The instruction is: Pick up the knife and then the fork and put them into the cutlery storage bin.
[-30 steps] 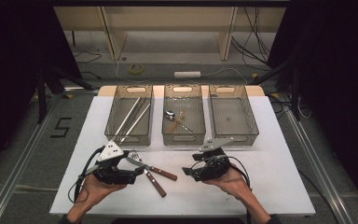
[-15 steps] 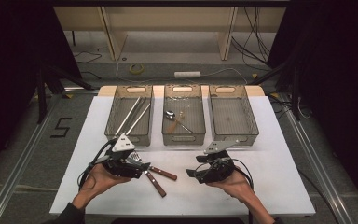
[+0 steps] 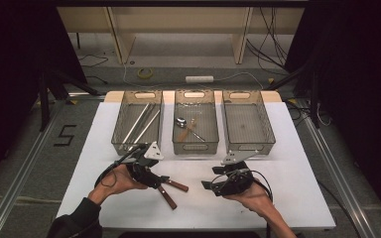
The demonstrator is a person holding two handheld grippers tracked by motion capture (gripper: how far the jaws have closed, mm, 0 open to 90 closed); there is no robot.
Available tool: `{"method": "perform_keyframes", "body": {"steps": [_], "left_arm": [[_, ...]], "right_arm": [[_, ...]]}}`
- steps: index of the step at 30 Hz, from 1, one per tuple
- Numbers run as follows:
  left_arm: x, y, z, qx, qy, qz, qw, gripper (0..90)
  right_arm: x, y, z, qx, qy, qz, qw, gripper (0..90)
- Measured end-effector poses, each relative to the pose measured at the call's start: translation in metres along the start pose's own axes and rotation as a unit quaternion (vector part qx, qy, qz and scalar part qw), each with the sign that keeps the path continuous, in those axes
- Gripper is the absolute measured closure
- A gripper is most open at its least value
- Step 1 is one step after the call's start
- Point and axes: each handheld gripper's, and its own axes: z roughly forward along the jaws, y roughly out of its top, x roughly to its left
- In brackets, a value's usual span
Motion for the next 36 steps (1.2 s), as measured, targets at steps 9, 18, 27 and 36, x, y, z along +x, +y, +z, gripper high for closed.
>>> {"method": "perform_keyframes", "body": {"steps": [9,18,27,36], "left_arm": [[0.001,0.003,0.022,0.056,-0.025,0.032,0.9976,36.7],[0.003,0.003,0.034,0.082,-0.039,0.051,0.9946,41.4],[0.002,0.003,0.045,0.103,-0.043,0.063,0.9918,46.0],[0.002,0.005,0.050,0.122,-0.056,0.070,0.9885,51.4]], "right_arm": [[-0.001,-0.002,-0.001,0.003,-0.002,0.002,1.0000,35.3],[0.000,-0.003,0.002,0.008,-0.001,0.000,1.0000,35.5],[-0.001,-0.003,0.001,0.010,-0.004,0.003,0.9999,35.6],[-0.001,-0.003,0.001,0.009,-0.004,0.001,0.9999,35.6]]}}
